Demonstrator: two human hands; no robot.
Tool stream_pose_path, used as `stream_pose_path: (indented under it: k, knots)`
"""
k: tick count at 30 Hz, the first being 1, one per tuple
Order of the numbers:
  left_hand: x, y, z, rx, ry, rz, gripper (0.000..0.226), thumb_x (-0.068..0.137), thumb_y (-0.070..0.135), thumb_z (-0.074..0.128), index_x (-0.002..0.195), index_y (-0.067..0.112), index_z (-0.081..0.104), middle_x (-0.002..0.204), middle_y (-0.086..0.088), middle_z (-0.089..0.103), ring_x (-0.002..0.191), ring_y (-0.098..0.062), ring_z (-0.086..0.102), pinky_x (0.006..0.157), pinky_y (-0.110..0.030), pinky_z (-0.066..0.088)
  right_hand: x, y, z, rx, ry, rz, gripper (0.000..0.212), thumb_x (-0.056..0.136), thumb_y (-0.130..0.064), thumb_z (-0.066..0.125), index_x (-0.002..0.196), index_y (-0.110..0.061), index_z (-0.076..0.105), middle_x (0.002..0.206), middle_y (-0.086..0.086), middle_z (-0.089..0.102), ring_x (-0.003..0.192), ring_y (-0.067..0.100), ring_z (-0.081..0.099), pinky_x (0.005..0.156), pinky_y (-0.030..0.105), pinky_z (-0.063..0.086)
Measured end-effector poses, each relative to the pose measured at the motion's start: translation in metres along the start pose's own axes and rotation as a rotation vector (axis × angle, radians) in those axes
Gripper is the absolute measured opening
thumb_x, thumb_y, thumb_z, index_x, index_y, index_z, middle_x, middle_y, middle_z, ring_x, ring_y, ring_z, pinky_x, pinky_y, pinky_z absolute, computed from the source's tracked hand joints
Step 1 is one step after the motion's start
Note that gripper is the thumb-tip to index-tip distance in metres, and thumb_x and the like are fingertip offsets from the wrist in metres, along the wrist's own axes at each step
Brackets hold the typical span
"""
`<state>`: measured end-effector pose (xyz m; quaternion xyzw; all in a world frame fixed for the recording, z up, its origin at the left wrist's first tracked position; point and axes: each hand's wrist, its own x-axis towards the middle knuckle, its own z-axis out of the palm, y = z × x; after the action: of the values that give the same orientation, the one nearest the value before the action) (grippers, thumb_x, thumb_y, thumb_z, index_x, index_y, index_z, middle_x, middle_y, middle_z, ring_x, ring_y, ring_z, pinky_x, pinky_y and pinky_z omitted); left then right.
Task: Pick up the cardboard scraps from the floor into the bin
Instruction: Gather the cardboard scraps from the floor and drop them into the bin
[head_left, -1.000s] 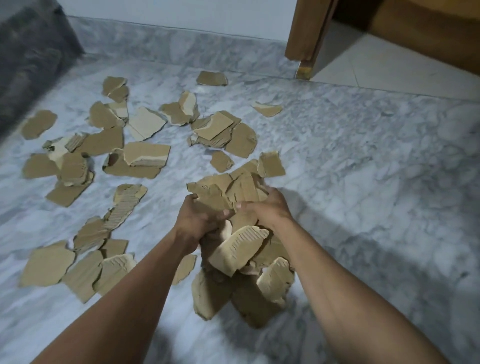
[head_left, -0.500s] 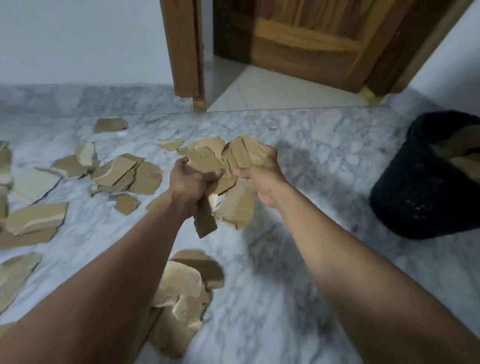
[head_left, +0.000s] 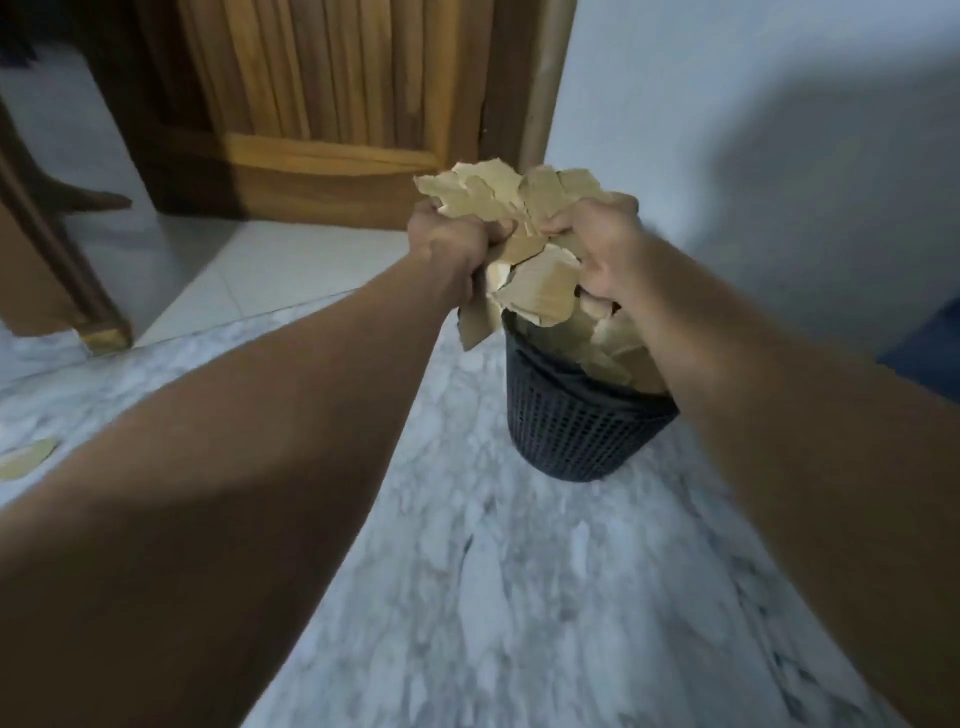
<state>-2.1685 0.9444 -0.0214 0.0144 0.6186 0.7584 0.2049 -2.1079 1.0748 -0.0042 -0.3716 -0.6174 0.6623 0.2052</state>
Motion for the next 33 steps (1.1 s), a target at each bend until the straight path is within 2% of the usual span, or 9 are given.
stream_pose_path:
  k: [6,10,13,17,20,22,26,30,33]
  knots:
    - [0.038,-0.041,0.105,0.158,-0.101,0.054,0.079,0.071,0.012,0.091,0.137,0.021,0.049,0.108,-0.003,0.067,0.095,-0.026,0.068,0.074,-0.041,0.061,0.056,0.007,-0.093,0.082,0.181,0.011,0.088,0.068,0.006,0.083,0.138,-0.013,0.034,0.124,0.015,0.054,0.105,0.038,0.062,0.085,0.061,0.057]
    - [0.058,-0.071,0.118,0.673,-0.282,0.054,0.053,0.078,0.029,0.083,0.122,0.005,0.063,0.113,-0.008,0.07,0.095,-0.025,0.068,0.076,-0.035,0.058,0.065,0.039,-0.127,-0.21,0.067,0.094,0.04,0.084,-0.003,0.075,0.118,-0.004,0.053,0.102,0.015,0.063,0.086,0.033,0.067,0.074,0.046,0.061]
    - [0.056,-0.073,0.108,1.018,-0.139,0.301,0.035,0.085,0.035,0.074,0.109,0.009,0.071,0.1,-0.007,0.071,0.084,-0.022,0.066,0.069,-0.031,0.055,0.066,0.05,-0.136,-0.401,0.002,0.068,0.007,0.094,-0.013,0.062,0.098,-0.007,0.064,0.086,0.015,0.06,0.062,0.025,0.056,0.066,0.038,0.053]
    - [0.052,-0.072,0.083,1.191,0.087,0.51,0.057,0.086,0.03,0.067,0.141,0.022,0.054,0.128,-0.011,0.063,0.12,-0.034,0.057,0.097,-0.043,0.052,0.066,0.042,-0.15,-0.82,0.329,-0.283,0.025,0.091,-0.015,0.06,0.112,-0.007,0.071,0.113,0.01,0.067,0.105,0.03,0.063,0.09,0.036,0.052]
    - [0.053,-0.082,0.067,1.008,-0.106,0.152,0.059,0.092,0.016,0.057,0.148,0.018,0.04,0.139,-0.021,0.051,0.121,-0.043,0.056,0.095,-0.05,0.056,0.062,0.052,-0.168,-1.046,0.392,-0.251,0.044,0.089,-0.018,0.057,0.133,-0.012,0.059,0.139,0.014,0.05,0.129,0.037,0.047,0.103,0.044,0.045]
    - [0.05,-0.09,0.055,0.783,-0.179,0.028,0.05,0.094,0.0,0.044,0.142,0.013,0.046,0.125,-0.023,0.059,0.09,-0.04,0.068,0.06,-0.049,0.063,0.056,0.061,-0.175,-1.105,0.359,-0.058,0.046,0.094,-0.021,0.057,0.137,-0.009,0.049,0.146,0.022,0.04,0.132,0.041,0.042,0.103,0.047,0.043]
    - [0.044,-0.09,0.025,0.654,-0.084,0.019,0.05,0.09,-0.003,0.037,0.134,0.014,0.055,0.104,-0.017,0.065,0.078,-0.039,0.07,0.059,-0.053,0.062,0.046,0.079,-0.17,-0.924,0.176,-0.017,0.016,0.098,-0.003,0.047,0.109,0.003,0.057,0.103,0.025,0.057,0.082,0.034,0.058,0.057,0.036,0.044]
    - [0.036,-0.074,-0.025,0.563,-0.068,0.027,0.049,0.089,-0.005,0.032,0.128,0.012,0.057,0.098,-0.017,0.066,0.079,-0.04,0.07,0.05,-0.05,0.061,0.025,0.078,-0.131,-0.79,0.124,-0.018,0.02,0.099,0.002,0.04,0.108,0.004,0.058,0.079,0.019,0.055,0.059,0.028,0.052,0.033,0.016,0.035]
    - [0.026,-0.053,-0.079,0.51,-0.009,0.026,0.049,0.087,-0.011,0.031,0.125,0.008,0.056,0.094,-0.018,0.064,0.07,-0.036,0.066,0.041,-0.036,0.056,0.008,0.07,-0.081,-0.653,0.059,-0.058,0.025,0.098,0.002,0.042,0.112,-0.009,0.06,0.084,0.013,0.06,0.064,0.027,0.059,0.038,0.018,0.045]
